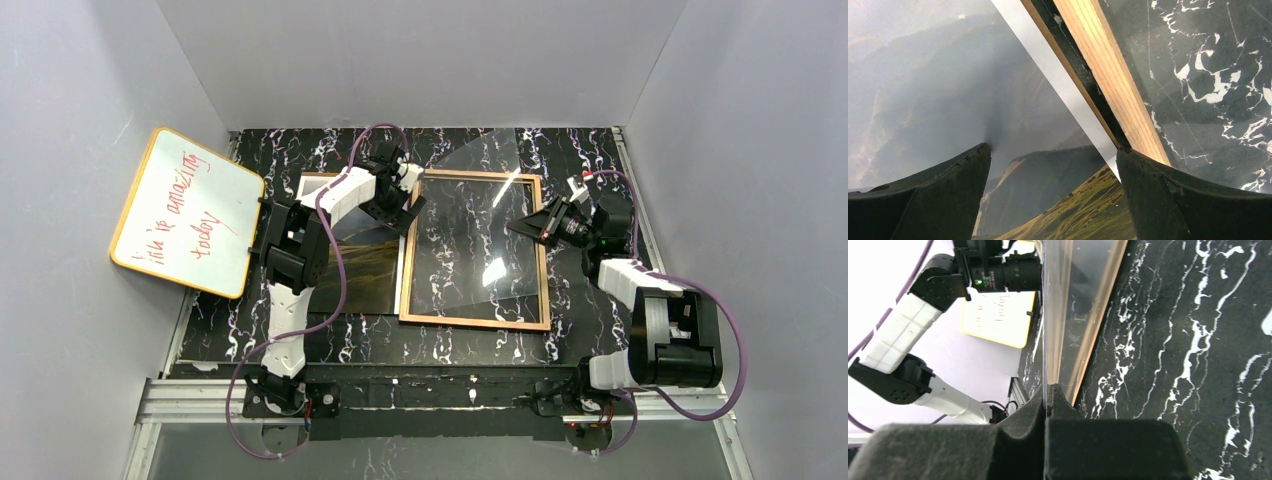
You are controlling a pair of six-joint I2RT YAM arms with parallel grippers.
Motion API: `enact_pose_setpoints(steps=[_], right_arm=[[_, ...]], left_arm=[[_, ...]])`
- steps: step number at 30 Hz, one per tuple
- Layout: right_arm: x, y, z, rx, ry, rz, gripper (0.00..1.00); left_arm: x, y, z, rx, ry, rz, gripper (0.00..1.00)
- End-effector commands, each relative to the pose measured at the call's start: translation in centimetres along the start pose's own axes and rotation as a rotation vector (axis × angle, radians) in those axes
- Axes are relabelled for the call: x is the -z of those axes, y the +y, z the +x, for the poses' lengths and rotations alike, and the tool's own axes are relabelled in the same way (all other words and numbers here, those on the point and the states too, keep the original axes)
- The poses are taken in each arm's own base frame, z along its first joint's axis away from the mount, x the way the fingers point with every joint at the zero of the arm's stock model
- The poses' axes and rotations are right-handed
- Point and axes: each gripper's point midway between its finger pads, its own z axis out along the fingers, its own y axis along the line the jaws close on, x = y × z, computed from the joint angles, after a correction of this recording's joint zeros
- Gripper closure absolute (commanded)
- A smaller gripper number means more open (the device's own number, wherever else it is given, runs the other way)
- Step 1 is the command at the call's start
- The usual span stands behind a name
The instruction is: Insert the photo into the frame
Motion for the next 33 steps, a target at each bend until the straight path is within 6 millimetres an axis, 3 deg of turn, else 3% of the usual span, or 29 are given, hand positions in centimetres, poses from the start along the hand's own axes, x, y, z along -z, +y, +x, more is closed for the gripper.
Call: enact_pose_setpoints(steps=[1, 8, 16, 27, 33], right_arm=[[-0.4, -0.9, -0.4, 0.035, 0.017, 0.062, 0.95], [-0.1, -2.9, -0.3, 0.051, 0.004, 0.165, 0.73], [-0.2, -4.2, -0.4, 0.052, 0.009, 0.207, 0.61], [-0.2, -6.3, -0.5, 0.109, 0.039, 0.371, 0.35], [0.3, -7.7, -0.9, 0.126, 0.04, 0.468, 0.31]], left_arm=[[1.3, -0.2, 0.2, -0.006, -0.002, 0.003, 0.05], [1.3, 0.0, 0.3, -0.013, -0.002, -0.007, 0.05], [1.2, 0.0, 0.4, -0.015, -0.004, -0.01, 0.05], [1.0, 0.0, 0.6, -0.018, 0.002, -0.006, 0.05], [0.9, 0.0, 0.7, -0.017, 0.007, -0.009, 0.05]])
